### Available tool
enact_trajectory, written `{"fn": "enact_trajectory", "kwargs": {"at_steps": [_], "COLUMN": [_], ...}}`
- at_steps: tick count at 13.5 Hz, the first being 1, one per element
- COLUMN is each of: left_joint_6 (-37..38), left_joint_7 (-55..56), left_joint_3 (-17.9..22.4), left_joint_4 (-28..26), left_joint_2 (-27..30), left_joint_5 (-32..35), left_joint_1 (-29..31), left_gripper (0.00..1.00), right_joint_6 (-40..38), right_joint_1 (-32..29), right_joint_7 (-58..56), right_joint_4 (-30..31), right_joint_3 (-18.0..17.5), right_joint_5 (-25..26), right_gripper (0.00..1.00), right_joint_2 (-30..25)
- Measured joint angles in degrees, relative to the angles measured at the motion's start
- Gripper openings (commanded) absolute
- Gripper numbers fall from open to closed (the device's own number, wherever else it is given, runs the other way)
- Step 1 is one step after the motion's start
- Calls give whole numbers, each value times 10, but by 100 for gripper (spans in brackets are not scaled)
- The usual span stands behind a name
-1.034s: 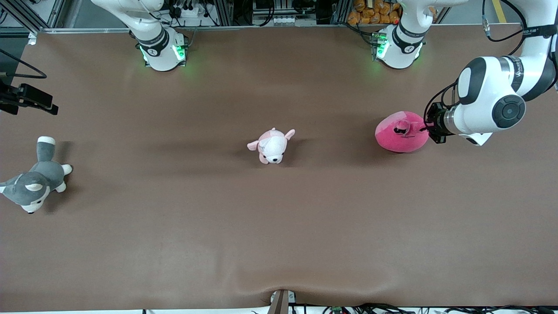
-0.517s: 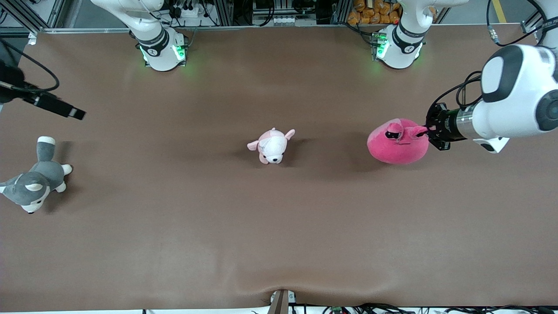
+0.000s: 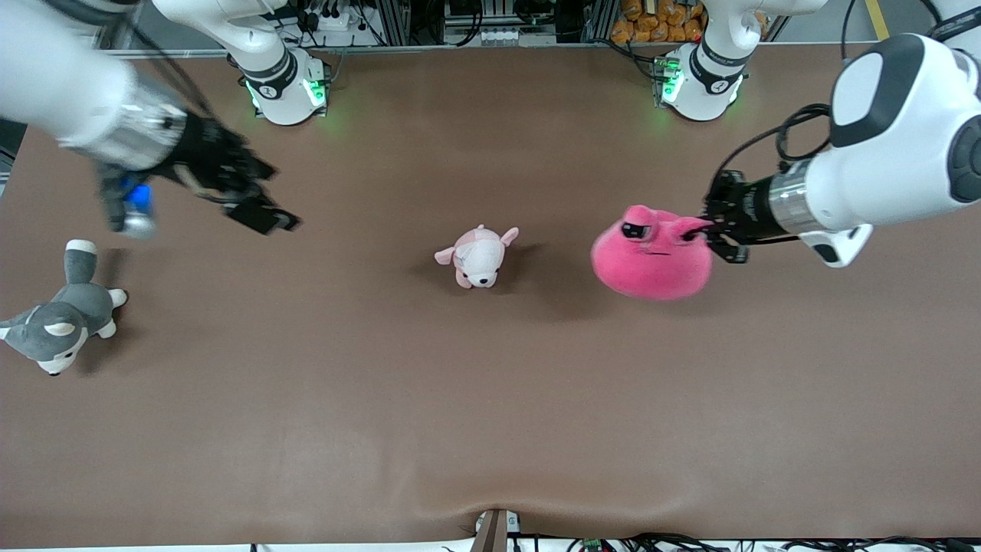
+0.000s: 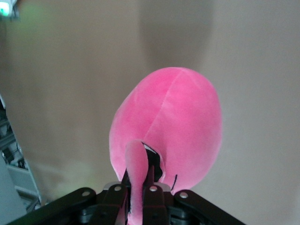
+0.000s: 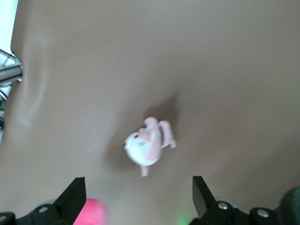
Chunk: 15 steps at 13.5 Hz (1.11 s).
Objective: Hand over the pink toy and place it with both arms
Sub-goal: 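Lift the pink toy with the left gripper while the right gripper approaches, then grasp the pink toy with the right gripper beside the left gripper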
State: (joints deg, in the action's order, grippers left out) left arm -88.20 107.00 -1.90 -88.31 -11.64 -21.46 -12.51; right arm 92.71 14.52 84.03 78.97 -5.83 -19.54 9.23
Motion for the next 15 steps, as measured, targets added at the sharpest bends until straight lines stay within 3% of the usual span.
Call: {"fn": "enact_trajectory", "kwargs": {"at_steps": [5, 8, 12, 14, 15], "left_joint_6": [-2, -52, -109, -110, -111], "left_joint_7": [97, 173, 215, 224, 227], "left_joint_3": [-1, -2, -2, -2, -2], "left_joint_4": [66, 87, 93, 95, 96], "left_joint_2": [-20, -40, -64, -69, -70], "left_joint_5": [-46, -58, -82, -82, -82], "left_joint_1": [-69, -129, -159, -165, -167], "left_gripper": [0, 0, 0, 0, 0], "right_joint_6": [135, 206, 211, 195, 193], "right_joint_1": [114, 152, 198, 216, 217], "right_joint_7": [256, 361, 433, 447, 450], "right_joint_4": [0, 0, 0, 0, 0], "right_joint_3": [0, 1, 2, 2, 3], "right_joint_5": [0, 4, 6, 8, 8], "right_gripper": [100, 100, 100, 72, 65], "right_joint_2": [57, 87, 99, 100, 100]}}
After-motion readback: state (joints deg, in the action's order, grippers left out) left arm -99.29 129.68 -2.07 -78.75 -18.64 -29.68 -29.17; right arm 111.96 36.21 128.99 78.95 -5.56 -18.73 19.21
